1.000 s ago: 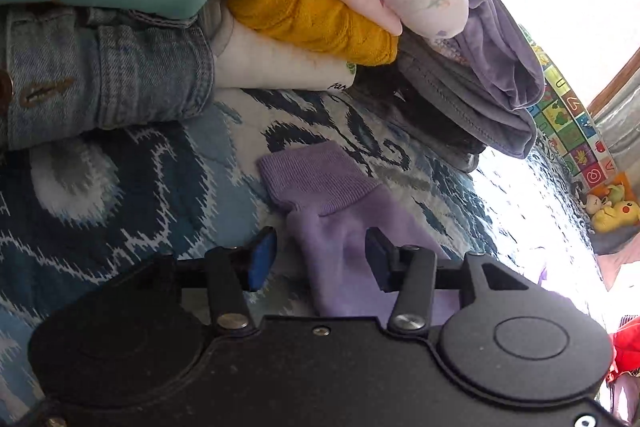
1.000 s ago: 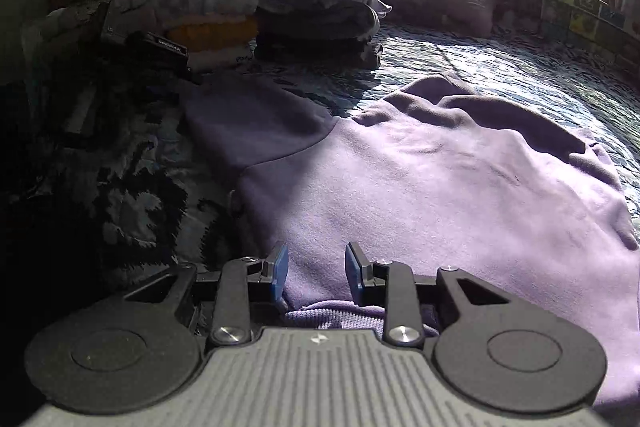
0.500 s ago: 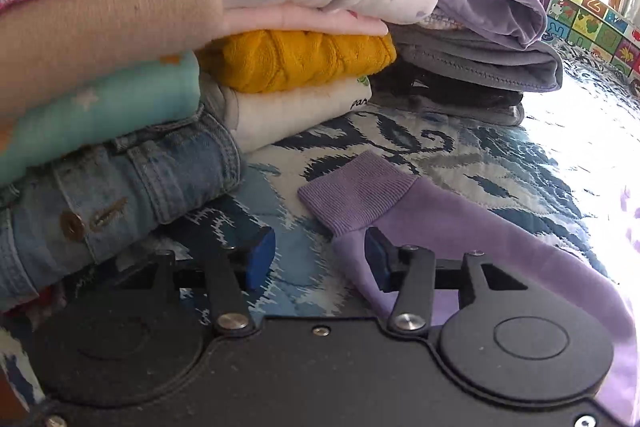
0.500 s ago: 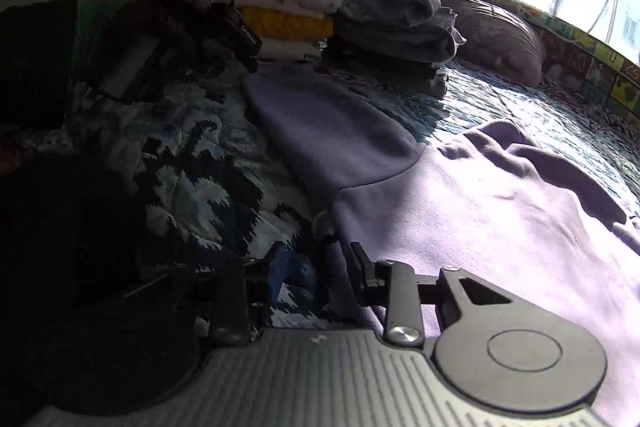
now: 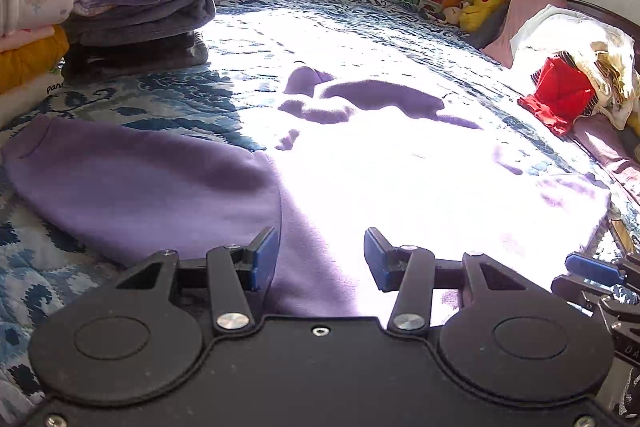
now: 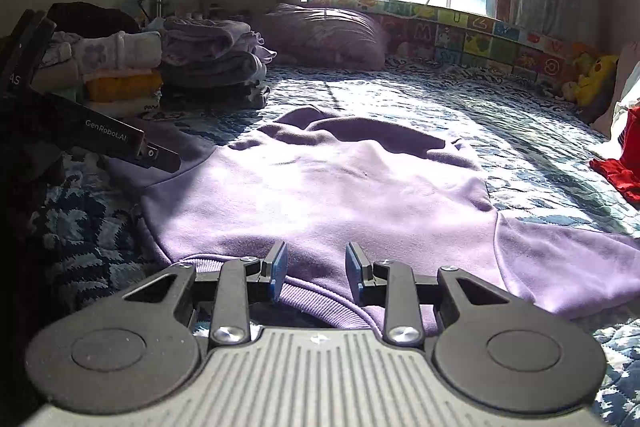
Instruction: Fold clothes
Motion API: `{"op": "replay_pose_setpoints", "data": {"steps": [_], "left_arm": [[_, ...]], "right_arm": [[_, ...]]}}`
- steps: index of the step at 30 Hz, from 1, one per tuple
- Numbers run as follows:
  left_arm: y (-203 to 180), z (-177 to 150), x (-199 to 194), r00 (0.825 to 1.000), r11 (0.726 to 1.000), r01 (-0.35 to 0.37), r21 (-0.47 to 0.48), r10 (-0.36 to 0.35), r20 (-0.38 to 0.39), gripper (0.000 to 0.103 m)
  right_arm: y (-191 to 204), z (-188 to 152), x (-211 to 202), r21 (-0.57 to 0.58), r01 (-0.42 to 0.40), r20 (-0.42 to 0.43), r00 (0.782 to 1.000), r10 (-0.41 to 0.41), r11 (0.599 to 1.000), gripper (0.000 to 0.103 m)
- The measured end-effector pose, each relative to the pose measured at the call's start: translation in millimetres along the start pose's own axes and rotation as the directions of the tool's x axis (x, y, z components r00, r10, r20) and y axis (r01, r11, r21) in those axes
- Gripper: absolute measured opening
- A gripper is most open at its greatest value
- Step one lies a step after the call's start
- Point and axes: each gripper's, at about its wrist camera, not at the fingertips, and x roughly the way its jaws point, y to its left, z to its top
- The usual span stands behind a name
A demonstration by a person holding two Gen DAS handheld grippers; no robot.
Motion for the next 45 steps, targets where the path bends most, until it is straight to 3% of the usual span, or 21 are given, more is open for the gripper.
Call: {"op": "replay_pose_setpoints", "data": {"steps": [1,2,3,5,7,10,14,17,21,27,30,38,45], "left_arm": [[-4,-10,13,0.998,0.999,-0.032,-0.001,0.032,-0.055,0.049],[-10,-23,16,0.997,0.998,-0.059,0.019,0.06,-0.047,0.049],[-16,-36,19,0.996,0.996,-0.086,0.04,0.087,-0.035,0.051],[-39,-46,11,0.987,0.97,-0.157,0.188,0.162,-0.012,0.051],[-42,-42,2,0.984,0.965,-0.167,0.202,0.177,-0.032,0.053],[-33,-32,-10,0.994,0.989,-0.103,0.11,0.106,-0.028,0.053],[-41,-16,-11,0.998,0.993,-0.069,0.101,0.07,-0.001,0.053],[-42,-4,3,0.999,0.995,-0.049,0.086,0.05,-0.013,0.053],[-31,19,29,0.999,0.997,-0.028,0.068,0.031,-0.035,0.053],[4,83,79,1.0,1.0,0.006,-0.008,-0.006,-0.03,0.053],[23,119,111,1.0,0.998,0.015,-0.053,-0.016,-0.019,0.053],[67,186,195,0.995,0.968,0.07,-0.242,-0.086,-0.056,0.051],[79,211,249,0.979,0.943,0.131,-0.305,-0.171,-0.108,0.05]], "right_arm": [[-8,-6,14,0.007,0.011,-0.065,0.998,-0.01,1.0,0.033],[-13,-13,26,-0.005,0.022,-0.124,0.992,-0.023,1.0,0.033],[-9,-21,30,-0.059,0.033,-0.135,0.99,-0.041,0.998,0.033],[7,-27,21,-0.175,0.067,-0.114,0.99,-0.088,0.982,0.034],[11,-25,9,-0.174,0.057,-0.123,0.989,-0.079,0.983,0.035],[6,-17,-5,-0.11,0.005,-0.08,0.997,-0.014,0.994,0.032],[0,9,-6,-0.073,0.018,0.011,1.0,-0.017,0.997,0.034],[-12,19,17,-0.066,0.042,-0.001,0.999,-0.042,0.997,0.036],[-43,29,46,0.006,0.019,-0.076,0.997,-0.018,1.0,0.036],[-103,72,71,0.149,-0.015,-0.067,0.997,0.025,0.989,0.036],[-145,101,95,0.261,-0.04,-0.048,0.997,0.055,0.964,0.036],[-237,156,192,0.427,0.032,-0.098,0.995,0.011,0.904,0.036],[-266,167,266,0.458,0.052,-0.168,0.985,0.029,0.888,0.039]]}}
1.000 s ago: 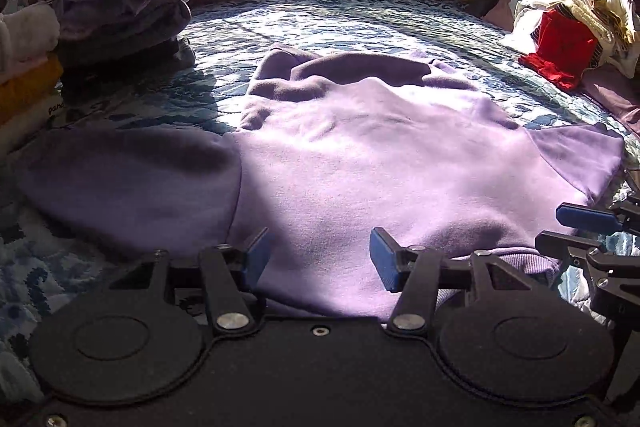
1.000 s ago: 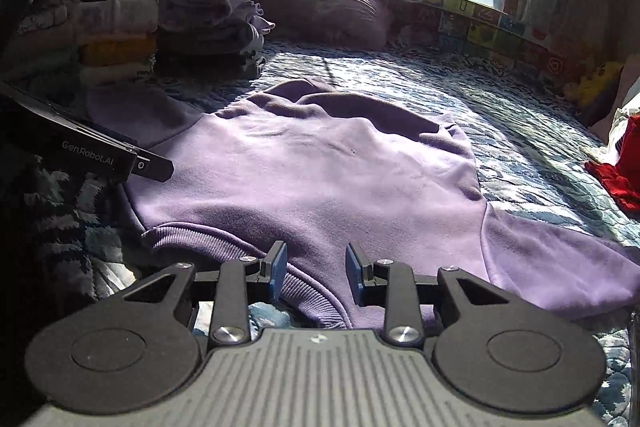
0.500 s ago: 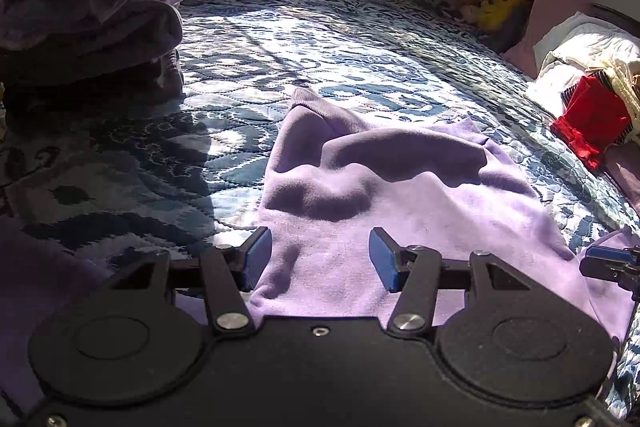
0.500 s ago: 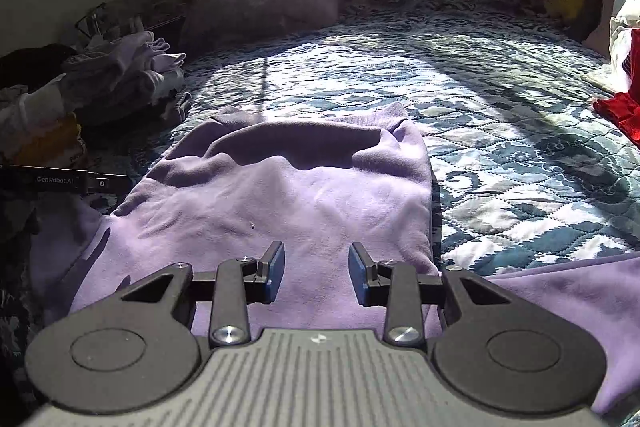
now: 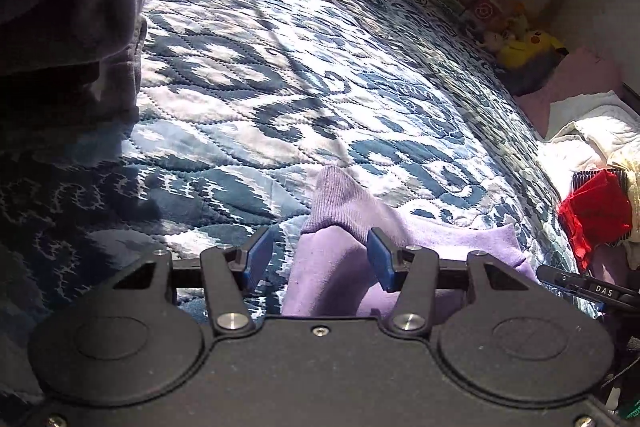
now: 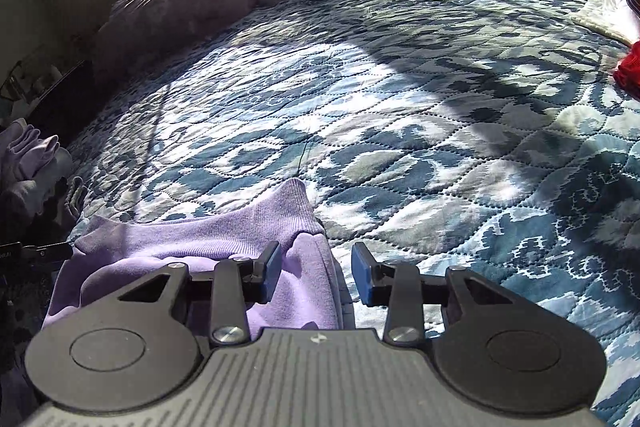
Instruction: Fold clothes
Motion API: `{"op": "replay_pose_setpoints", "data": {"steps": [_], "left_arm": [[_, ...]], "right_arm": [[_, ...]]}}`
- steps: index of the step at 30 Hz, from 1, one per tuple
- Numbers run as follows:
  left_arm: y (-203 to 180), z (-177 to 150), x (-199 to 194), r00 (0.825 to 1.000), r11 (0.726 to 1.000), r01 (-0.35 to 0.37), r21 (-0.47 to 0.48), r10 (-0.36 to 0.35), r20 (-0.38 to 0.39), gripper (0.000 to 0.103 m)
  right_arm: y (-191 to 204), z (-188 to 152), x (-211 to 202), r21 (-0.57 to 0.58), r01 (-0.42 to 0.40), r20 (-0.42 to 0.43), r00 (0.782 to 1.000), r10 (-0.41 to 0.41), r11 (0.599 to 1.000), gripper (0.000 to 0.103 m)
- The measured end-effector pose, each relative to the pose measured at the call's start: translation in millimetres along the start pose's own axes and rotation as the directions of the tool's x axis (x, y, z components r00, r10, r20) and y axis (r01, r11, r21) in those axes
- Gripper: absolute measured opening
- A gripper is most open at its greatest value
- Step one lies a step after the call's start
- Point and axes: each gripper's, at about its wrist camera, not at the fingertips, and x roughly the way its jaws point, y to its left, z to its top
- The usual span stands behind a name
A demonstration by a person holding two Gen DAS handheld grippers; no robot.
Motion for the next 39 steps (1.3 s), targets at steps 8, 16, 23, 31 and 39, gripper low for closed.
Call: {"op": "replay_pose_setpoints", "data": {"steps": [8,16,23,31,39], "left_arm": [[30,10,13,0.966,0.953,0.256,-0.163,-0.257,0.02,0.01],[54,8,35,0.987,0.954,0.144,-0.264,-0.158,-0.034,0.017],[14,12,-8,0.992,0.998,-0.053,0.024,0.05,0.112,0.031],[-40,-3,9,0.985,0.937,0.14,0.32,-0.165,0.052,0.031],[14,-3,50,0.998,0.997,0.056,0.044,-0.055,-0.025,0.012]], "right_arm": [[-24,-9,3,0.134,-0.176,0.114,0.98,0.161,0.975,0.008],[-21,-5,18,0.056,-0.019,0.029,0.999,0.017,0.998,0.028],[6,-10,-18,-0.11,0.182,0.176,0.971,-0.161,0.977,0.042],[-6,9,-8,0.061,-0.049,0.174,0.984,0.038,0.997,0.012],[-35,-1,50,0.216,-0.072,0.023,0.997,0.068,0.974,0.0]]}}
